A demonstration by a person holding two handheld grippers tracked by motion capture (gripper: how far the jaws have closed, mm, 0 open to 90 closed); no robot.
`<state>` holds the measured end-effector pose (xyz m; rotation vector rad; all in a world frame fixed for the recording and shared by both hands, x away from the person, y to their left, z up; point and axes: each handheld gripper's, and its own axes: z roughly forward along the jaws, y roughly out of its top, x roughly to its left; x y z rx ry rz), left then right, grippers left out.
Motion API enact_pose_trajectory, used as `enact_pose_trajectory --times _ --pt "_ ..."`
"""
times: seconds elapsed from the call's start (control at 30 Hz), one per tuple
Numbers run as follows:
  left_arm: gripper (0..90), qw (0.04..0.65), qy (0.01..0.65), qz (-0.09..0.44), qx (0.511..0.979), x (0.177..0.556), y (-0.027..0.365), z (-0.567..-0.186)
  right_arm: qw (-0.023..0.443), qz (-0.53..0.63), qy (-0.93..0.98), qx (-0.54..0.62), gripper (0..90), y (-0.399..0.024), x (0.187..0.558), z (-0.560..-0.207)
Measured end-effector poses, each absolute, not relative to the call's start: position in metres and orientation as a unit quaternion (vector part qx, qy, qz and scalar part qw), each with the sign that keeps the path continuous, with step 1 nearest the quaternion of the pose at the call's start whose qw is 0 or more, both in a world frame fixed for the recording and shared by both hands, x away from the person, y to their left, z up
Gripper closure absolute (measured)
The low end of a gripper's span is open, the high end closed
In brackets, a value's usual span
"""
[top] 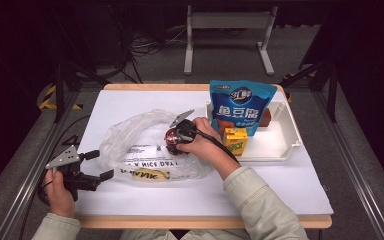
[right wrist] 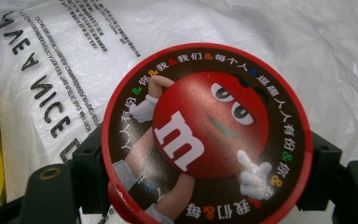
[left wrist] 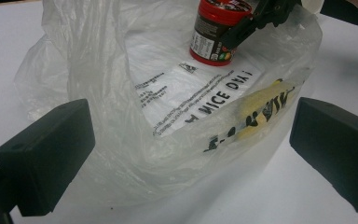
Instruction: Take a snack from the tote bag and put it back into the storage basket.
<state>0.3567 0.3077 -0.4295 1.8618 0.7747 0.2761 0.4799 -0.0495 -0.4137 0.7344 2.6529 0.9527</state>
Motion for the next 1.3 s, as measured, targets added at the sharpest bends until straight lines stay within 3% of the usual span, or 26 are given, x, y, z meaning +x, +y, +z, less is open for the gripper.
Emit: enact_pose_trajectory --times 0.63,1.3 --pt "0.5 0.526 0.324 0.115 0.778 0.357 0.307 -0.430 0.115 0.319 0.910 0.238 25.9 -0.047 0.471 -0.398" --pt "0.5 0.526 0.325 0.115 0.778 0.357 0.307 -0.430 0.125 0.352 0.897 0.236 25.9 -0.060 0.449 -0.347"
